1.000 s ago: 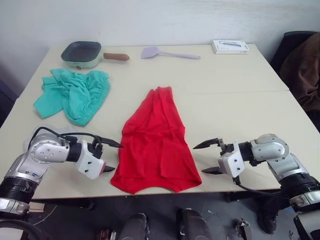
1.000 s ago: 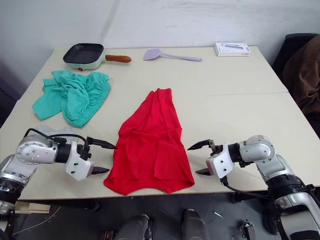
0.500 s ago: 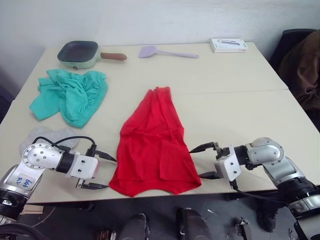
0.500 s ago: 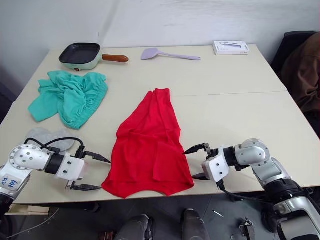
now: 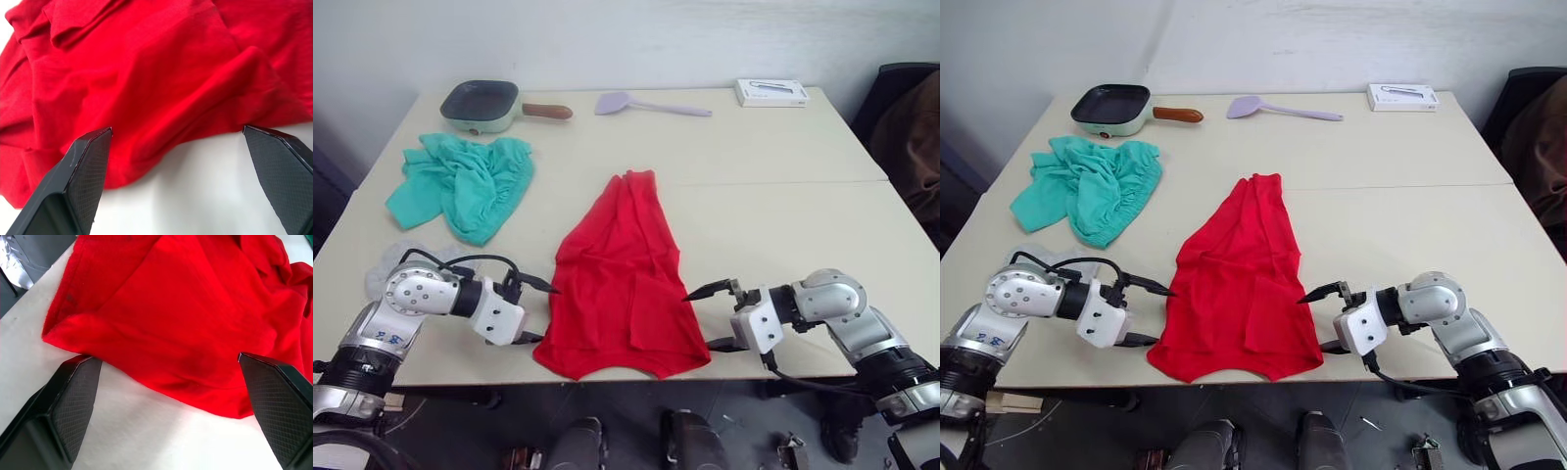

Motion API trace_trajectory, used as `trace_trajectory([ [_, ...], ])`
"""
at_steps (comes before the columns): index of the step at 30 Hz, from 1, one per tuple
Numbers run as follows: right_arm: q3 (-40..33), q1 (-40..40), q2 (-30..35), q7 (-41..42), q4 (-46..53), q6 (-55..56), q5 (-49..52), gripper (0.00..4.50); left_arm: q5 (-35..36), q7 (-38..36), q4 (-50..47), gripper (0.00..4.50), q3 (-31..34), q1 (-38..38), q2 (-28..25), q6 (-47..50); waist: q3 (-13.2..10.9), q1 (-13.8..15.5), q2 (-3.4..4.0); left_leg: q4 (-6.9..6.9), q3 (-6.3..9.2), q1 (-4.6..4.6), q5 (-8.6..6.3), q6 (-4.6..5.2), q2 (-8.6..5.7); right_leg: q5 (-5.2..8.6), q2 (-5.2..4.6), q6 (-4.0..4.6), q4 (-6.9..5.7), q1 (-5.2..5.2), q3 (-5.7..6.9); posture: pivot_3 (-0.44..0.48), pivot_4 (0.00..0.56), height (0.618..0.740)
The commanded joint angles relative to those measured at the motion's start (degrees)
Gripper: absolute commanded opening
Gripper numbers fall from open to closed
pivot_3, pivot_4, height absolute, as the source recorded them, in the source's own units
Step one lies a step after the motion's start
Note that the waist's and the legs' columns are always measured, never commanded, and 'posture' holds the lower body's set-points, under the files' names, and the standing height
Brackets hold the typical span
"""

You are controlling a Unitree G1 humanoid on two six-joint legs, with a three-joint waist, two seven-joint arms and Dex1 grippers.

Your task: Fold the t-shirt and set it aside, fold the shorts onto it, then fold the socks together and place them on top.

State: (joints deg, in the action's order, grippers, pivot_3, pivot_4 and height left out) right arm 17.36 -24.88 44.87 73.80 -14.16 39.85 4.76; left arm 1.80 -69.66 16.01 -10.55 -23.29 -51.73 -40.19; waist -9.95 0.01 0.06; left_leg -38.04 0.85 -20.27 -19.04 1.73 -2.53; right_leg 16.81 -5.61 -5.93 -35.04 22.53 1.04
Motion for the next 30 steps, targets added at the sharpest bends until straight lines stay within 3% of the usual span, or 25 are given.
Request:
trace_trajectory([
  [1,1.2,0.3,-1.0,0.7,2.1,-2.6,0.9,4.50,-2.2,0.0,1.2,4.47,-2.3,-0.3,1.1,-0.2,0.0,0.0,0.00,0.00,0.00,0.00,0.01,-0.03,0.00,0.00,0.00,0.00,0.00,0.00,0.00,0.000,0.150,0.740],
  [3,1.3,0.1,-1.6,0.8,2.4,-3.4,0.7,4.50,-1.7,-0.8,1.3,4.47,-3.0,-0.4,1.5,0.3,0.0,0.0,0.01,0.00,0.01,0.00,0.03,-0.07,0.00,0.00,0.01,0.00,0.00,0.00,0.01,0.000,0.150,0.740],
  [6,1.3,-0.5,-2.9,0.7,2.4,-5.3,0.8,3.87,-0.4,-1.8,1.5,3.86,-3.6,-0.5,2.6,2.2,0.0,0.0,0.01,0.00,0.00,0.00,0.03,-0.06,0.00,0.00,0.01,0.00,0.00,-0.01,0.01,0.000,0.150,0.740],
  [11,0.7,-0.5,-3.2,1.6,3.2,-8.6,2.2,1.99,0.6,-2.9,1.5,2.23,-3.5,-0.2,3.5,5.5,0.0,0.1,0.02,0.00,0.01,-0.03,0.02,-0.05,-0.01,0.00,0.00,0.00,0.01,0.01,0.01,0.000,0.150,0.740],
  [13,0.5,-0.2,-2.9,2.2,3.8,-10.0,2.9,1.47,1.3,-3.3,0.6,1.73,-3.4,0.4,3.7,7.2,0.0,0.1,0.03,0.00,0.01,-0.03,0.02,-0.05,-0.01,0.00,-0.01,0.00,0.02,0.01,0.01,0.000,0.150,0.740],
  [17,0.4,2.7,0.4,6.5,8.6,-16.5,6.5,0.02,4.2,-4.4,-4.8,0.44,-3.3,3.9,3.9,13.9,0.0,0.1,0.04,0.00,0.05,-0.06,0.00,-0.03,-0.01,0.00,0.00,0.00,0.03,0.04,0.02,0.000,0.150,0.740],
  [19,-0.7,4.9,2.5,7.8,12.7,-22.9,9.9,0.00,6.9,-5.7,-10.0,0.03,-2.5,7.1,2.1,19.6,0.0,0.0,0.05,0.00,0.06,-0.10,-0.03,0.01,-0.01,0.00,-0.03,0.00,0.09,0.04,0.02,0.000,0.150,0.740],
  [24,-4.8,9.6,7.9,8.6,20.9,-37.7,17.5,0.00,14.8,-7.0,-21.8,0.03,1.8,14.9,-3.5,33.9,-0.1,-0.4,0.13,0.00,0.04,-0.18,-0.27,0.07,0.08,0.01,0.00,0.01,0.21,0.07,0.00,0.000,0.150,0.740],
  [30,-13.8,19.6,15.0,8.2,30.8,-55.5,30.5,0.00,24.4,-2.9,-32.2,0.03,9.7,24.7,-5.0,48.4,-0.2,0.2,0.22,0.05,0.16,-0.28,-0.38,0.03,0.19,0.09,0.06,0.16,0.53,0.07,0.12,0.000,0.150,0.740],
])
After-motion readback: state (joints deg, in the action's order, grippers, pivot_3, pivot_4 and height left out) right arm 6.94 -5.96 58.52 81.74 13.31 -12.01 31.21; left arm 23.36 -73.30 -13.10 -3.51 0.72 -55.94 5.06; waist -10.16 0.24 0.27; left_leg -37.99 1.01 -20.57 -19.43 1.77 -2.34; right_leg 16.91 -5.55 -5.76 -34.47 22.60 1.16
